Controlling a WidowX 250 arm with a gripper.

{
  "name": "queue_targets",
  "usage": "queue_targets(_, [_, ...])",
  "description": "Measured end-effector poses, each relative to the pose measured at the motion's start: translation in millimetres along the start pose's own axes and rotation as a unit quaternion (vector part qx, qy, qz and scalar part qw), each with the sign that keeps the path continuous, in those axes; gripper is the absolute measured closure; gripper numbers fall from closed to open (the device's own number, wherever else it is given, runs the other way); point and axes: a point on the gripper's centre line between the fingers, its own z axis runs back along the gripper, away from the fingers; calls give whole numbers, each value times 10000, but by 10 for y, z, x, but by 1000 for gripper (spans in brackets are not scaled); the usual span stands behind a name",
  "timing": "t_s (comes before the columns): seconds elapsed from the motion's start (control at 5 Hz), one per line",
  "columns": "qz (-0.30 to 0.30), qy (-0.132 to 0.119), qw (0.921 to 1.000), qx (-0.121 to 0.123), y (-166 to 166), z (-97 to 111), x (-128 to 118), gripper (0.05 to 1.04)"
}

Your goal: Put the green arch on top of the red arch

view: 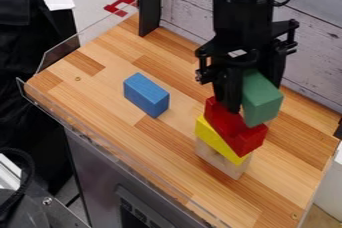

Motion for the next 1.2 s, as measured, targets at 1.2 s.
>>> queue_targets(1.2, [59,37,10000,-38,23,-85,11,481])
